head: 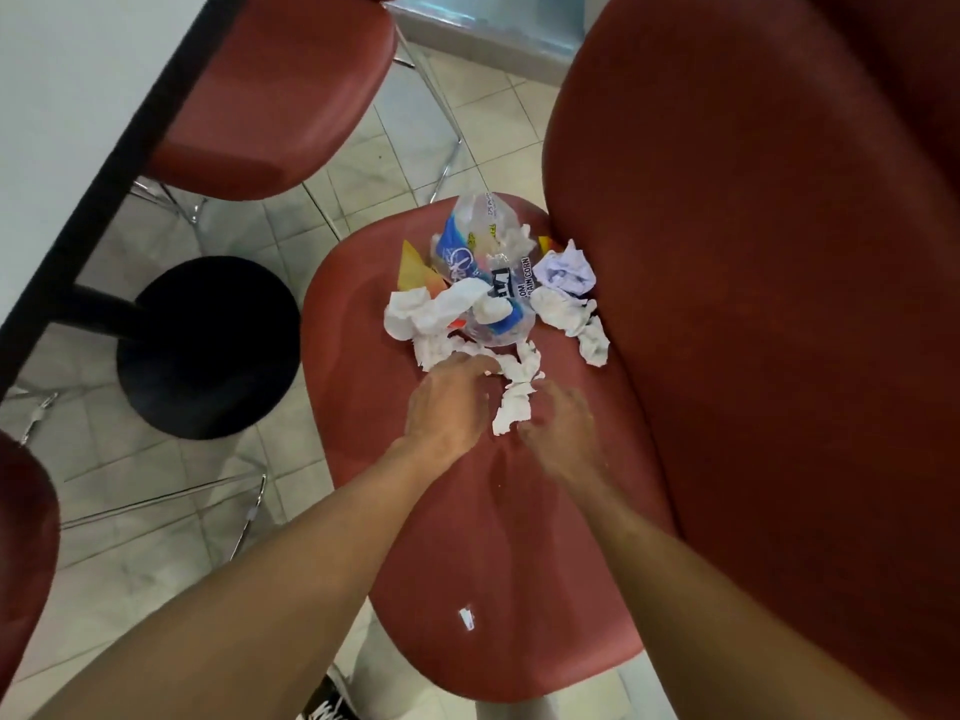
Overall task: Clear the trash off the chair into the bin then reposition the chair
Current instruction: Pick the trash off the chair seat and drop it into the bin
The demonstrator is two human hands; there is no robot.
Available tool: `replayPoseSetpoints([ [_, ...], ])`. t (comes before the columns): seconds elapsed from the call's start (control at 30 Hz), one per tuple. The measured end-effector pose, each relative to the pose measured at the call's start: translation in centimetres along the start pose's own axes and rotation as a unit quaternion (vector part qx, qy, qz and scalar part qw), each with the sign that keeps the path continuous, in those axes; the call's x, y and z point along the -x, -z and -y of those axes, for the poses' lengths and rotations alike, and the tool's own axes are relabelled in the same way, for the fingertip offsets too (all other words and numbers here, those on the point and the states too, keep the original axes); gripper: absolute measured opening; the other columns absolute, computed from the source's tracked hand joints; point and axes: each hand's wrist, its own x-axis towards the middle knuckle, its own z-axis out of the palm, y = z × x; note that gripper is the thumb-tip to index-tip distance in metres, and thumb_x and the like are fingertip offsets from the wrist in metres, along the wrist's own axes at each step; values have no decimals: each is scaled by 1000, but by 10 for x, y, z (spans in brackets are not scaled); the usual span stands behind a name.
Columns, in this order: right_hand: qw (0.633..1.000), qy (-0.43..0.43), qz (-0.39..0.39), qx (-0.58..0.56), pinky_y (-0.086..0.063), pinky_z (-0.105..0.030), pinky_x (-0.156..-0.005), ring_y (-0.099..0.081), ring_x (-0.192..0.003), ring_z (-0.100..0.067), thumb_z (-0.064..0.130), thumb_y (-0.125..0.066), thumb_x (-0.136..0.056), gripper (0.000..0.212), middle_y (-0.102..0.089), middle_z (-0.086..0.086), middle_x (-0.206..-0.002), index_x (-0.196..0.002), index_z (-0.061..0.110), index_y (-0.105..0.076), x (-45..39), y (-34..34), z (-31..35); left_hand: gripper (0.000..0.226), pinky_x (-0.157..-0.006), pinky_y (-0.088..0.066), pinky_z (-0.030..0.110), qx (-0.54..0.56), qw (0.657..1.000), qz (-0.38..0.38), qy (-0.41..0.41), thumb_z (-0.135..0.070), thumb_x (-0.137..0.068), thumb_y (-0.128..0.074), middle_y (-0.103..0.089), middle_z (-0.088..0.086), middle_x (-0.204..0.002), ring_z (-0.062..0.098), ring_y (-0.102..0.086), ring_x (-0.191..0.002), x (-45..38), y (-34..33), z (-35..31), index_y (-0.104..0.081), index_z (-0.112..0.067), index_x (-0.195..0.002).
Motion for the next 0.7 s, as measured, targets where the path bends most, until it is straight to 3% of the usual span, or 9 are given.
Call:
replayPoseSetpoints([
  [0.07, 999, -4, -6, -44, -41, -34, -100, -49, -123, -23, 20, -68, -75, 74, -50, -5, -134, -142, 25, -39, -13, -7, -6, 45, -85, -49, 37, 1, 999, 10, -34, -6, -82, -59, -61, -2, -121, 22, -57, -109, -16, -12, 1, -62, -30, -120],
  [0.17, 998, -10, 2, -64, -33, -34, -108, -36, -135, -21, 23, -79, -70, 99, -38, -4, -147, -151, 18, -22, -32, -19, -15, 54, -85, -51, 37, -25, 996, 25, -76, -7, -82, -58, -57, -8, -131, 22, -56, -114, -41, -34, 10, -58, -34, -128],
  [0.3, 997, -35, 9, -72, -29, -23, -98, -37, -134, -23, 26, -87, -62, 112, -38, -7, -144, -150, 15, -18, -53, -46, -27, 67, -86, -53, 41, -117, 980, 86, -134, -9, -79, -66, -38, -13, -149, 23, -52, -123, -65, -60, 23, -46, -35, -138],
  [0.37, 999, -35, 1, -40, -31, -25, -100, -42, -129, -25, 28, -82, -68, 99, -40, -7, -141, -147, 17, -25, -58, -55, -33, 70, -80, -56, 43, -163, 968, 58, -180, -5, -74, -71, -38, -11, -150, 28, -57, -116, -73, -69, 27, -51, -34, -135],
  [0.43, 998, -50, -22, -34, -43, -34, -95, -49, -118, -27, 18, -77, -73, 77, -45, -9, -132, -139, 16, -37, -59, -54, -33, 68, -77, -57, 44, -201, 956, 33, -209, -5, -73, -72, -39, -6, -150, 31, -60, -111, -76, -71, 26, -54, -32, -133],
  [0.53, 997, -58, -46, -20, -47, -34, -87, -56, -107, -26, 7, -66, -78, 46, -54, -8, -119, -122, 13, -53, -61, -52, -33, 52, -99, -42, 35, -206, 942, 112, -240, -6, -92, -49, -23, 0, -157, 27, -49, -126, -80, -71, 22, -43, -20, -142],
  [0.7, 993, -93, -60, -39, -44, -28, -74, -61, -94, -27, 7, -61, -82, 24, -66, -7, -104, -106, 11, -61, -49, -50, -38, 36, -85, -47, 44, -224, 952, 106, -179, -3, -88, -52, -36, 6, -147, 35, -55, -110, -68, -66, 17, -60, -14, -122],
])
